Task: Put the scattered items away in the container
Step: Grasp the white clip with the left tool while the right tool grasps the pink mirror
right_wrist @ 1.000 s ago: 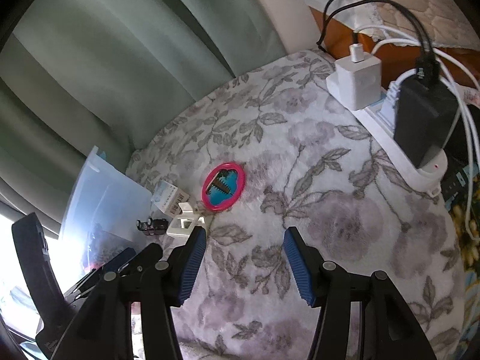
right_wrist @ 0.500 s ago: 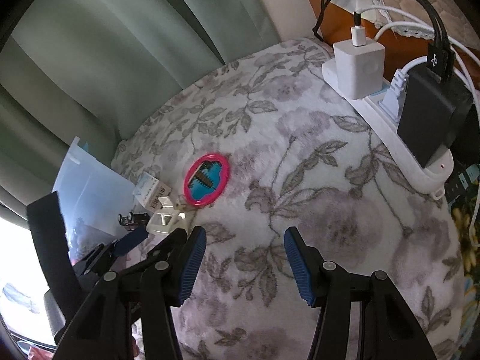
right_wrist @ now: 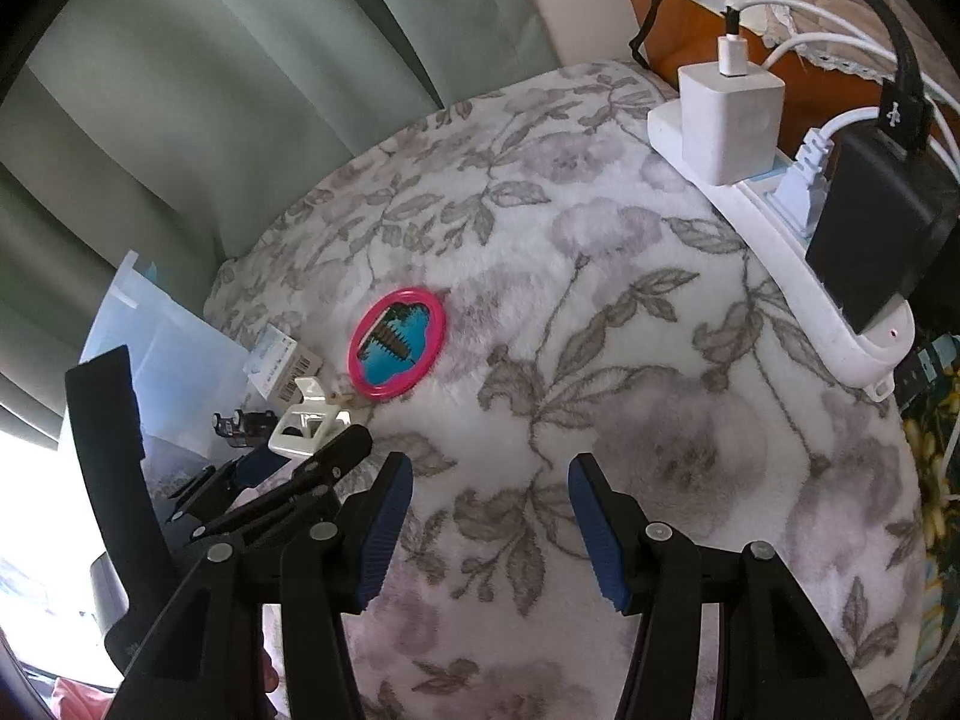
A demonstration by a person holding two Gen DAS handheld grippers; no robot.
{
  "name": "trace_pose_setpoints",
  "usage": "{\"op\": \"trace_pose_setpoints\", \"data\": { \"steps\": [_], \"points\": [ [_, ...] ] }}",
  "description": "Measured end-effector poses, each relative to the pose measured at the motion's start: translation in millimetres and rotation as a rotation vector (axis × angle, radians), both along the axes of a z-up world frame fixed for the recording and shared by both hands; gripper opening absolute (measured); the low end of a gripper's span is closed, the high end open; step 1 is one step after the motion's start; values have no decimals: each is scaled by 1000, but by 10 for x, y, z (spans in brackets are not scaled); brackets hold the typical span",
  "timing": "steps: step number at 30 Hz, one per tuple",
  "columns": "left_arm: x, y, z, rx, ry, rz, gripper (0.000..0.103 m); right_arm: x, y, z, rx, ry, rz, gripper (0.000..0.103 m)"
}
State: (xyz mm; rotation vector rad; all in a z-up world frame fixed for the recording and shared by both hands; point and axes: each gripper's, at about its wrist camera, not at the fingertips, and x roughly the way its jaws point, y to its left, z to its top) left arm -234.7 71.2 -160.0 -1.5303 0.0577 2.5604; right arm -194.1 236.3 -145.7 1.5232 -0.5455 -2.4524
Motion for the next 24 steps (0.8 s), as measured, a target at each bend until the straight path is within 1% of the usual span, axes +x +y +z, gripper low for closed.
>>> {"op": "trace_pose_setpoints", "data": {
  "steps": [1,2,8,12,17,24],
  "points": [
    [-3,-10,-1,5,3,4,53,-5,-10,0,5,0,4,58],
    [-3,-20,0,9,5,8,52,-12,-21,1,10,0,7,58],
    [13,-115,-2,12,3,47,52,-97,-135,13,31,16,46,58],
    [21,-248,-12,15,-11,78,52,-180,-260,9,59,26,83,62],
    [58,-433,-35,52,-25,124,52,-329,-420,-41,75,15,119,65],
    [66,-552,-66,95,-23,135,52,-538,-714,-89,117,3,188,71]
  ]
}}
